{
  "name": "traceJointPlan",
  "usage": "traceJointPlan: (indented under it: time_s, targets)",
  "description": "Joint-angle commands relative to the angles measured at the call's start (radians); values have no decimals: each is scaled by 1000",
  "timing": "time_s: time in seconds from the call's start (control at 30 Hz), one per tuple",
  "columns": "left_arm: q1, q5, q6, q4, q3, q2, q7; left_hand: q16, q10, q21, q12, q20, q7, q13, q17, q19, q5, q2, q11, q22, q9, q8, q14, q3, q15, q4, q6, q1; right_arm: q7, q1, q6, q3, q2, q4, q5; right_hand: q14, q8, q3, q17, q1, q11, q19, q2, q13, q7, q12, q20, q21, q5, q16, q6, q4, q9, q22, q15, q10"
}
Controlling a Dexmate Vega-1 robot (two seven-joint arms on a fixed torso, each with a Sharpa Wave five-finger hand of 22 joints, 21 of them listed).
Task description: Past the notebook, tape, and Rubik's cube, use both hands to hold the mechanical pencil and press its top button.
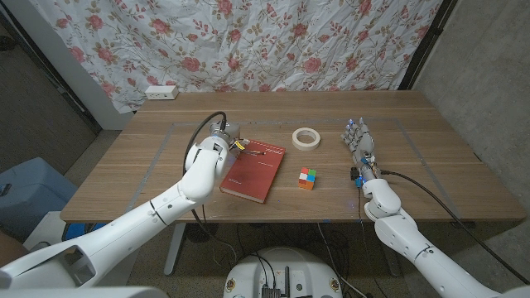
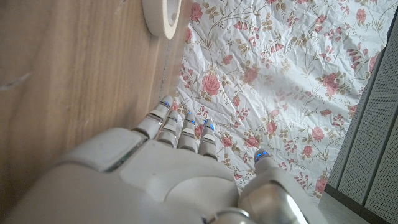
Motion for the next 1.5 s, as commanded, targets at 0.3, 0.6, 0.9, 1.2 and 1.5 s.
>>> traceJointPlan:
  time_s: [0.3, 0.6, 0.9, 1.2, 1.5]
  targets:
    - [54, -181, -30, -77, -130, 49, -6, 0, -141, 1, -4, -12, 18, -2, 3, -55, 0, 5, 5, -1, -2, -2, -57, -17, -132, 17, -117, -80, 24, -3, -47, 18, -25, -33, 52, -14, -13, -14, 3, -16, -6, -2, 2, 3, 56, -4, -3, -3, -3, -7, -53, 12, 0, 1, -11, -12]
    - [63, -260, -26, -78, -147, 83, 81, -1, -201, 5, -4, -6, 26, -3, 3, -48, 1, 6, 12, -1, -6, -1, -68, -21, -124, 18, -152, -111, 23, 15, -50, 16, -23, -26, 43, -14, -5, -19, 2, -17, -11, -1, 1, 2, 112, -3, -12, -2, -1, -8, -50, 19, -1, 1, -17, -8]
    - [96, -508, 2, -73, -232, 70, 211, -3, -284, 0, -2, 0, 34, -3, 4, -99, 0, 27, 17, 0, -8, -6, -132, -26, -102, 32, -234, -175, 52, 46, -57, 7, -14, 11, 58, -12, -1, -21, 1, -16, -13, 1, 1, 2, 106, -3, -15, -1, 0, -8, -41, 22, -1, 0, -17, -8]
    - [161, -752, 10, -59, -306, 38, 467, 6, -293, 8, 3, 17, 53, -4, 3, -83, 2, 40, 27, -1, -8, 3, -115, -19, -101, 28, -233, -179, 83, 94, -66, -6, -5, 64, 62, -3, 1, -23, 2, -19, -22, 8, 5, 2, 86, 0, -18, 1, 1, -4, -34, 31, -1, 0, -28, 3]
    - [141, -937, -37, 24, -295, 9, 660, 11, -292, 18, 8, 25, 75, -3, 3, -39, 3, 62, 47, 0, -8, 3, -78, -11, -97, 27, -240, -192, 136, 174, -52, -30, 26, 163, 59, 3, 2, -26, 2, -21, -25, 11, 5, 2, 79, 2, -21, 1, 2, -3, -28, 35, -1, 0, -35, 10]
